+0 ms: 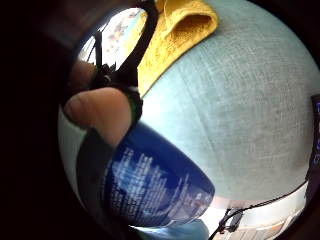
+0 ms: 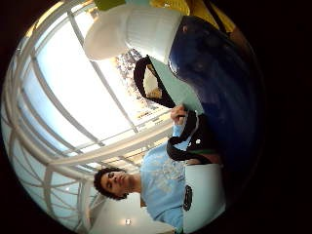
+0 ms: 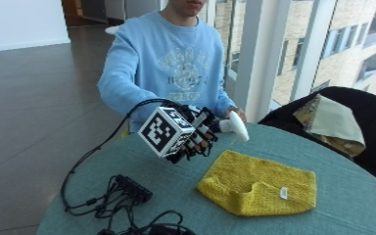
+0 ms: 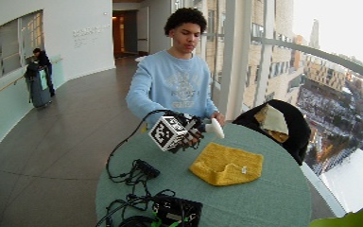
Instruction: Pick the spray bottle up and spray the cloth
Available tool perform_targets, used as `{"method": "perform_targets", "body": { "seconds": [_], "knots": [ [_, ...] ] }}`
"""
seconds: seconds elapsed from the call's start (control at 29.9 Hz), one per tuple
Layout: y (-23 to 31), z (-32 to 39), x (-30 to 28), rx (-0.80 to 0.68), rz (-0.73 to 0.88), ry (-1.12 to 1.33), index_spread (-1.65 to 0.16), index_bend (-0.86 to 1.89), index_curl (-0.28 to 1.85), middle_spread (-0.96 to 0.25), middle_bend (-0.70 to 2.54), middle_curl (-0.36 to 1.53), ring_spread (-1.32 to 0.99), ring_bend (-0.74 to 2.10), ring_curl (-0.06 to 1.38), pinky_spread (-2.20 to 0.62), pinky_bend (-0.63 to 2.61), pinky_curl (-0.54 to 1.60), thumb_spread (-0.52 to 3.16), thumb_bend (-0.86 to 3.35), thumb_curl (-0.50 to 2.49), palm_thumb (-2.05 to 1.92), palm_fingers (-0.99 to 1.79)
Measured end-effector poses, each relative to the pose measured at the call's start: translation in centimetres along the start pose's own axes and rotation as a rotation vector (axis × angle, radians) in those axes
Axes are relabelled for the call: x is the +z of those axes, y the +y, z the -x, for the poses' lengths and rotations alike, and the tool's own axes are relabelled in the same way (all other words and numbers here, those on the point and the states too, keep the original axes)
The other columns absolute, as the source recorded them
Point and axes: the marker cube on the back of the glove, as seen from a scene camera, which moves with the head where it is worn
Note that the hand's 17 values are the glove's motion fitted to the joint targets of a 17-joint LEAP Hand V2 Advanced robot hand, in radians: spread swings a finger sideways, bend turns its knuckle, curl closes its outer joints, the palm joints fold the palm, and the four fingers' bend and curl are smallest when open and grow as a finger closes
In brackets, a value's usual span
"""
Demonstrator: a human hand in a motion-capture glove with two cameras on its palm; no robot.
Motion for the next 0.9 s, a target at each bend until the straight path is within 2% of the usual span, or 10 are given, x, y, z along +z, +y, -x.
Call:
{"method": "perform_targets", "body": {
  "seconds": [0.17,0.37,0.64,0.77,0.9],
  "knots": [
    [0.0,0.5,0.0,-0.027,-0.015,-0.008,-0.18,0.11,0.27,-0.08,0.24,0.48,0.0,0.49,0.42,0.26,0.19,0.35,0.86,-0.02,0.61,0.91,1.01],
    [0.1,3.7,1.0,-0.167,-0.069,-0.022,-0.18,0.11,0.27,-0.08,0.24,0.48,0.0,0.49,0.42,0.26,0.19,0.35,0.86,-0.02,0.61,0.91,1.02],
    [-1.1,11.2,4.0,-0.466,-0.16,-0.062,-0.2,0.11,0.28,-0.08,0.25,0.49,0.0,0.48,0.42,0.25,0.19,0.35,0.86,-0.02,0.61,0.91,1.01],
    [-2.8,14.8,7.3,-0.659,-0.17,-0.09,-0.2,0.12,0.28,-0.08,0.25,0.49,0.0,0.48,0.42,0.25,0.18,0.34,0.86,-0.02,0.61,0.91,1.0],
    [-4.8,17.3,11.2,-0.781,-0.153,-0.132,-0.22,0.12,0.28,-0.09,0.25,0.49,-0.01,0.48,0.42,0.24,0.17,0.34,0.86,-0.03,0.61,0.9,0.99]
  ]
}}
